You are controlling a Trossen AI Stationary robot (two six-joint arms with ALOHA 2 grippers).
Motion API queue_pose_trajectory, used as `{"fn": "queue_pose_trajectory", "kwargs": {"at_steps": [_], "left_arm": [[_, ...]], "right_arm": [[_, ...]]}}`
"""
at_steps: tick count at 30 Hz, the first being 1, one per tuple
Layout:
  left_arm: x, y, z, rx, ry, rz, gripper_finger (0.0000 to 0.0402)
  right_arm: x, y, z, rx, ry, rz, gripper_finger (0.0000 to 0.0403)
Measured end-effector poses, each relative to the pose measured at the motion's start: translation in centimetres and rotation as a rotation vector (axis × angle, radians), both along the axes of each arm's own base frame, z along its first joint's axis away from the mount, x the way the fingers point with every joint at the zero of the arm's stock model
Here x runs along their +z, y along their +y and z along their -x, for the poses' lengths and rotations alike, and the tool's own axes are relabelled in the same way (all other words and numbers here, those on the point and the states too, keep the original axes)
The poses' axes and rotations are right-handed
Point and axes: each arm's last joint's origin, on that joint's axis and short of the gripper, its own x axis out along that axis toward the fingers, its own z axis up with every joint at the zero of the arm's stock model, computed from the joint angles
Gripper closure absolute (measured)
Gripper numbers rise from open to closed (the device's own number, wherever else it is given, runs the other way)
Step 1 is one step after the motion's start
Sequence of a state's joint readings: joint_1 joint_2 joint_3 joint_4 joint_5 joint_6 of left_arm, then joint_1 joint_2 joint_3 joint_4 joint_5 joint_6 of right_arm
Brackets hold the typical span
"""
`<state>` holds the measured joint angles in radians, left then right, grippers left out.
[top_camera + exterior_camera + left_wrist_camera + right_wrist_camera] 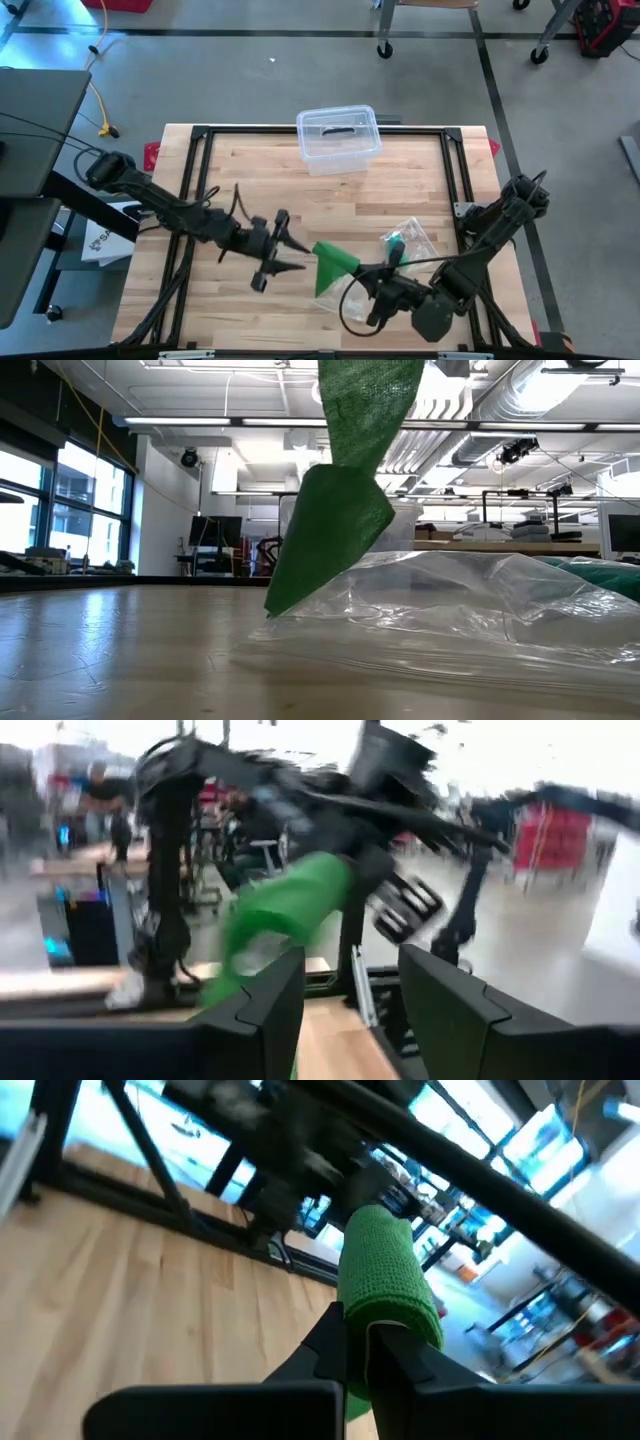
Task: Roll bandage
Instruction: Roll the green bandage
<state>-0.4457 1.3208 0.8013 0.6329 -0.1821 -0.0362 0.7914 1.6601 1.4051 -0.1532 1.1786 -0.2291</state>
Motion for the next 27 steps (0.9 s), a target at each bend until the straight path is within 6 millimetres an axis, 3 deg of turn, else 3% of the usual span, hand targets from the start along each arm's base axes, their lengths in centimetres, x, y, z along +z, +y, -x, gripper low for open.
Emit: {"fn": "queue_pose_trajectory", "kwargs": {"at_steps": [5,9,17,27], "left_arm": [[0.0,-1.5,0.8,0.078,-0.037,-0.18,0.0245],[0.5,-1.7,1.1,0.182,-0.067,-0.176,0.0245],[1.5,-2.1,-1.4,0.201,-0.039,-0.262,0.0245],[1.8,-2.1,-1.7,0.267,0.042,-0.112,0.0245]], "right_arm": [[1.6,-0.8,1.0,-0.008,-0.066,-0.132,0.0394],[2.3,-1.1,1.6,0.043,-0.066,-0.191,0.0394],[2.3,-1.7,0.8,0.113,-0.036,-0.243,0.0394],[2.4,-1.8,0.8,0.077,-0.055,-0.214,0.0394]]}}
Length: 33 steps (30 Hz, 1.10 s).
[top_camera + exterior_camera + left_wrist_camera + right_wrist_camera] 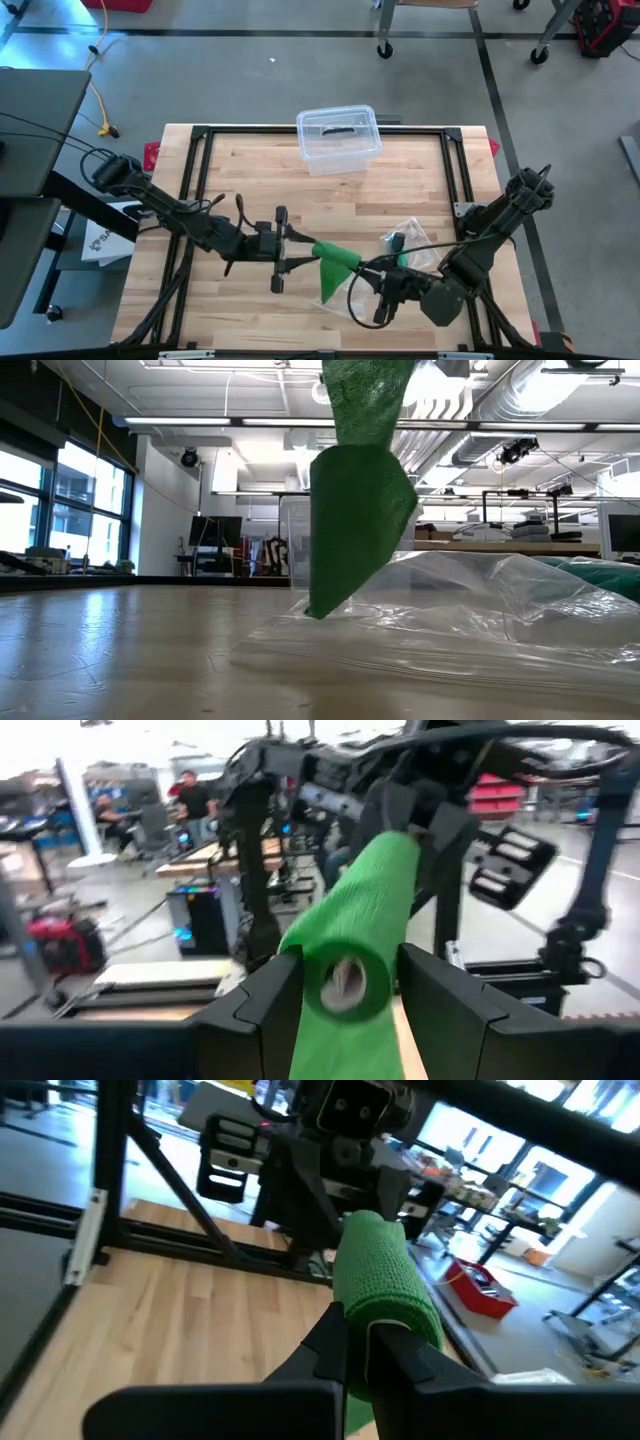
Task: Roll bandage
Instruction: Roll the green bandage
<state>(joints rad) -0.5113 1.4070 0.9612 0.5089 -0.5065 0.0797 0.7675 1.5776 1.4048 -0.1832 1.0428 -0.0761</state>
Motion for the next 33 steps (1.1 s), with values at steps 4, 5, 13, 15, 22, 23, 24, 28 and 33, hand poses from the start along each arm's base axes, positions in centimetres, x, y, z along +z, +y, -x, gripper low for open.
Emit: {"fn": "queue_pose_trajectory", "kwargs": {"at_steps": [4,5,13,15,22,23,24,28,33], "left_arm": [[-0.3,0.0,0.1,-0.008,0.036,0.029,0.0245],[-0.4,0.0,0.1,-0.02,0.042,0.018,0.0245],[-0.7,0.1,-0.2,-0.016,0.055,-0.156,0.0245],[-0.5,0.5,-0.5,0.003,0.022,-0.171,0.0245],[-1.6,1.9,-2.3,0.096,0.026,-0.182,0.0245],[-1.8,1.9,-2.3,0.099,0.047,-0.187,0.0245],[-2.1,1.9,-2.4,0.097,0.07,-0.193,0.0245],[-3.1,1.8,-2.3,0.063,0.158,-0.154,0.0245],[-2.4,1.5,-2.6,-0.045,0.058,-0.155,0.0245]], "right_arm": [[0.2,0.2,0.1,-0.008,-0.011,0.015,0.0394],[0.3,0.2,0.1,-0.007,-0.019,0.012,0.0394],[1.4,1.2,0.6,0.034,-0.091,0.012,0.0394],[1.6,1.3,0.6,0.046,-0.1,0.017,0.0394],[1.7,1.3,0.6,0.062,-0.098,0.035,0.0394],[1.7,1.4,0.6,0.064,-0.098,0.035,0.0394],[1.7,1.5,0.7,0.068,-0.099,0.034,0.0394],[1.7,1.6,0.8,0.073,-0.099,0.03,0.0394],[1.7,1.7,0.9,0.076,-0.1,0.029,0.0394]]}}
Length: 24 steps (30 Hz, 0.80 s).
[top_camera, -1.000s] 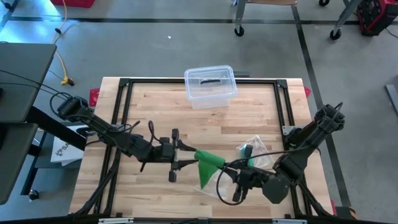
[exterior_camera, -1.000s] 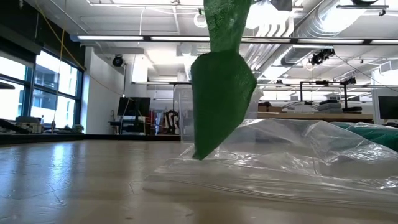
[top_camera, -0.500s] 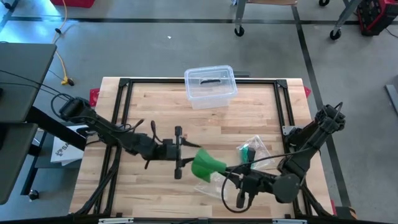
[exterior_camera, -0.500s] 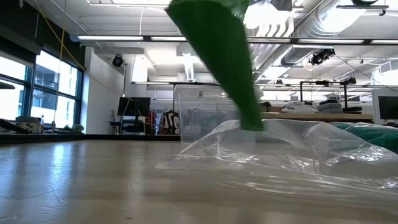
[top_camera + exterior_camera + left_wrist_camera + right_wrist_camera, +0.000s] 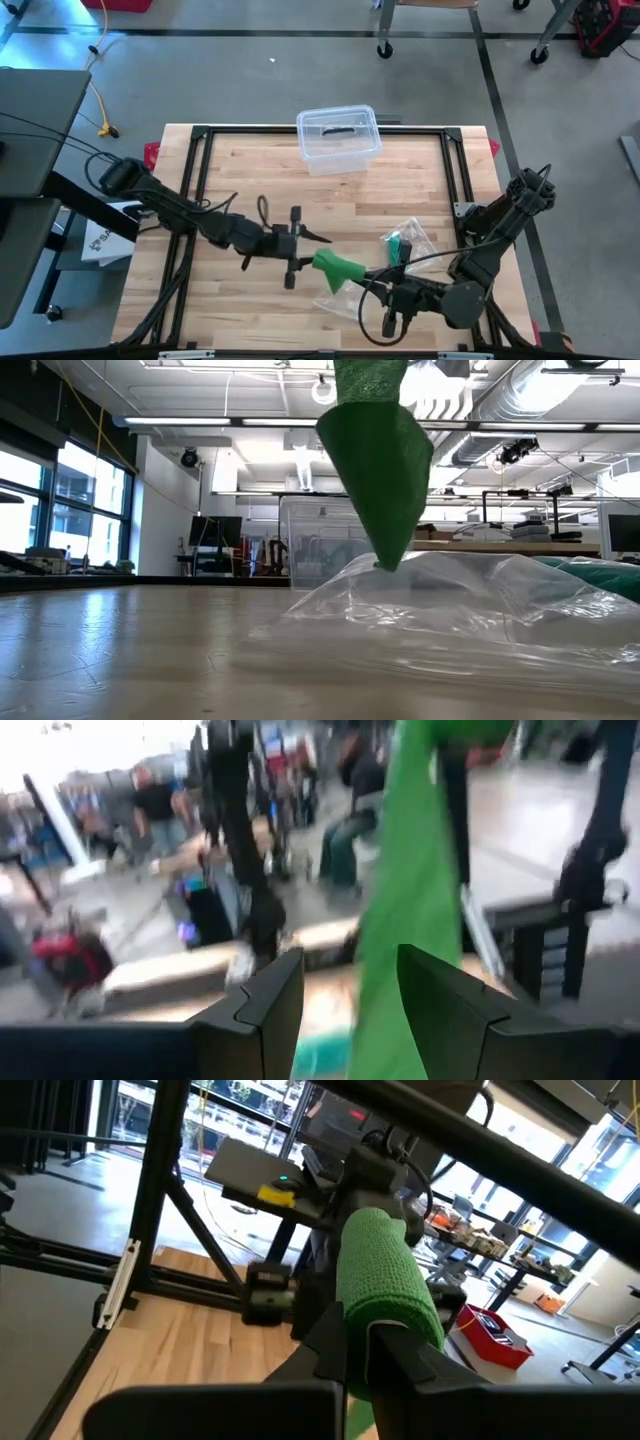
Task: Roll bandage
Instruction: Roll the green bandage
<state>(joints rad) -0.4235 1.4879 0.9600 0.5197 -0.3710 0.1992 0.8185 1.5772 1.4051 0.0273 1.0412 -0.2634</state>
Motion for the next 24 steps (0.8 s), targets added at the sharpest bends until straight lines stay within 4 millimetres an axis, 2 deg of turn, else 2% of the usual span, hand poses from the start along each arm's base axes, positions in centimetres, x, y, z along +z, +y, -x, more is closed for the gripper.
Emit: {"fn": "queue_pose_trajectory", "kwargs": {"at_steps": [4,7,10,14,15,19,24], "left_arm": [[1.0,0.1,-0.3,-0.02,-0.134,-0.024,0.0245],[0.5,0.3,-1.0,-0.1,-0.153,-0.082,0.0253],[-0.8,0.4,-1.9,-0.122,-0.112,-0.061,0.0287],[-2.9,0.1,-3.0,-0.121,-0.083,-0.065,0.0376],[-3.3,0.0,-3.3,-0.121,-0.085,-0.07,0.0388],[-5.2,-0.9,-3.9,-0.128,-0.039,-0.044,0.0399],[-8.7,-3.0,-4.3,-0.215,0.068,0.0,0.0401]], "right_arm": [[0.0,0.0,0.0,-0.001,0.0,0.0,0.0394],[0.0,0.0,0.0,-0.001,0.001,0.004,0.0394],[0.1,0.0,-0.1,-0.001,-0.003,-0.001,0.0394],[0.2,0.0,0.0,0.001,-0.015,-0.013,0.0394],[0.2,0.1,0.1,0.005,-0.019,-0.016,0.0394],[0.4,0.7,0.8,-0.02,-0.028,0.001,0.0394],[0.5,1.2,1.8,-0.145,-0.029,0.065,0.0394]]}}
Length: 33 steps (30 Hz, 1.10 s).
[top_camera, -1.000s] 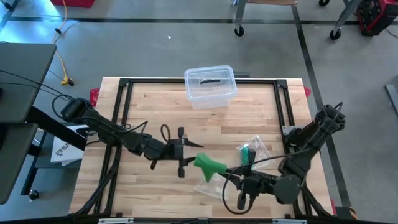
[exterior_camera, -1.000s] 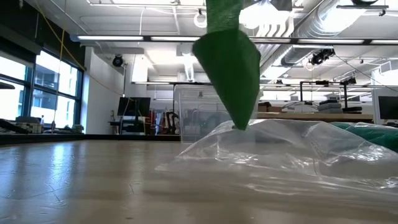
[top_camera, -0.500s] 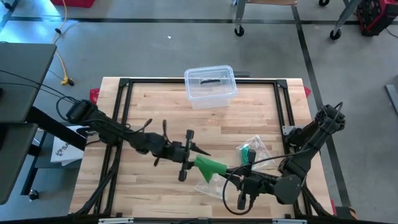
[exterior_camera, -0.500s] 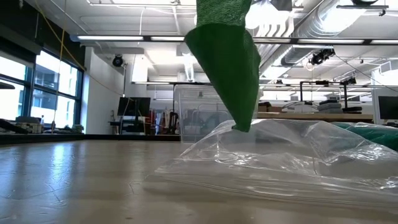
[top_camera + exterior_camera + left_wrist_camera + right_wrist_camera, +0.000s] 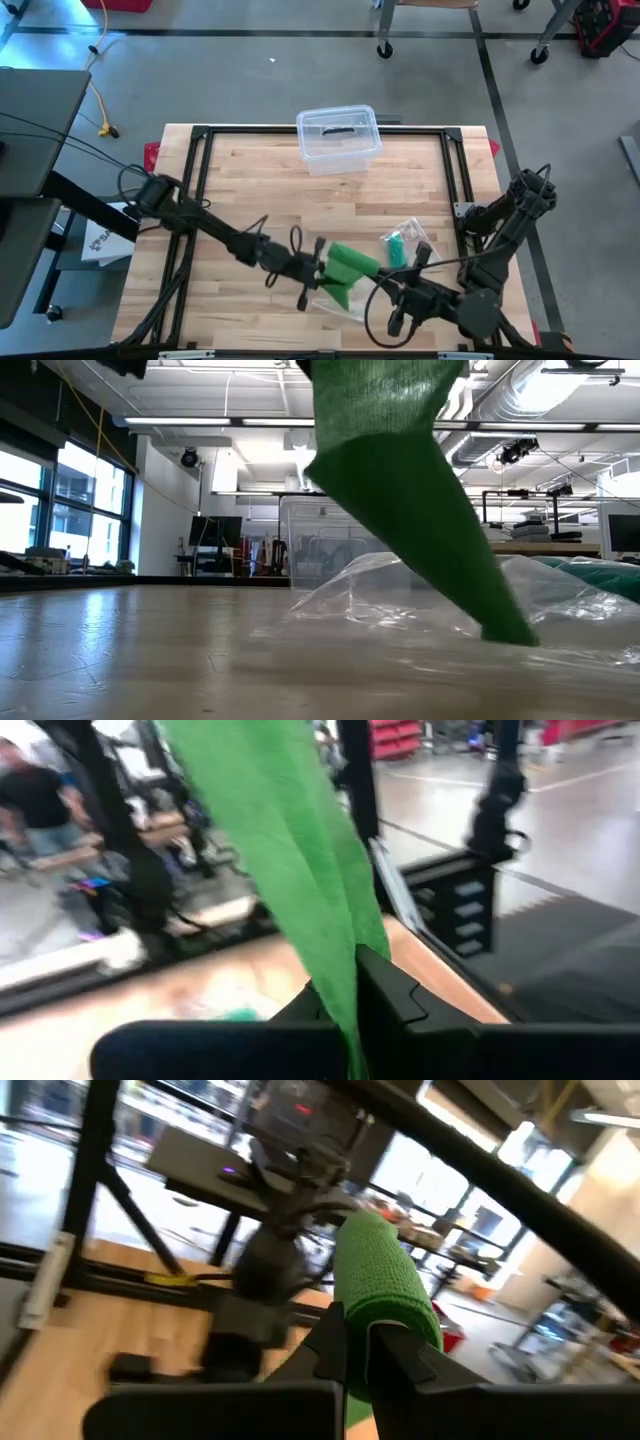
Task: Roll bandage
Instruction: Roll the green bandage
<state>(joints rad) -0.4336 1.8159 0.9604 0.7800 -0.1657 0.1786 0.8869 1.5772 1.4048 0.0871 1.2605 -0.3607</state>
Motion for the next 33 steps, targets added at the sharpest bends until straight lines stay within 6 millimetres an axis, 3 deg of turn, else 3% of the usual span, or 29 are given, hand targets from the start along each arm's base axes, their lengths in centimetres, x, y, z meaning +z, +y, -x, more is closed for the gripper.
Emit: {"fn": "queue_pose_trajectory", "kwargs": {"at_steps": [4,9,13,18,23,27,33], "left_arm": [[-1.5,-2.1,0.5,-0.055,0.037,0.017,0.0401],[-0.1,-3.4,1.4,-0.101,-0.035,0.031,0.0401],[1.9,-3.3,1.7,-0.217,-0.063,0.121,0.0401],[2.9,-2.7,1.1,-0.351,-0.008,0.271,0.0401],[2.9,-2.0,0.7,-0.286,-0.006,0.279,0.0398],[2.6,-1.2,0.2,-0.249,0.02,0.287,0.0367],[1.9,0.2,-0.3,-0.296,0.174,0.418,0.0287]], "right_arm": [[0.0,0.0,0.2,-0.051,0.002,0.017,0.0394],[0.0,-0.1,0.2,-0.063,0.015,0.048,0.0394],[0.0,-0.2,0.2,-0.113,0.053,0.137,0.0394],[-0.5,-0.4,0.4,-0.173,0.163,0.338,0.0394],[-0.7,-0.5,0.4,-0.178,0.213,0.427,0.0394],[-1.1,0.2,0.5,-0.111,0.216,0.441,0.0394],[-2.5,1.5,0.4,-0.067,0.3,0.621,0.0394]]}}
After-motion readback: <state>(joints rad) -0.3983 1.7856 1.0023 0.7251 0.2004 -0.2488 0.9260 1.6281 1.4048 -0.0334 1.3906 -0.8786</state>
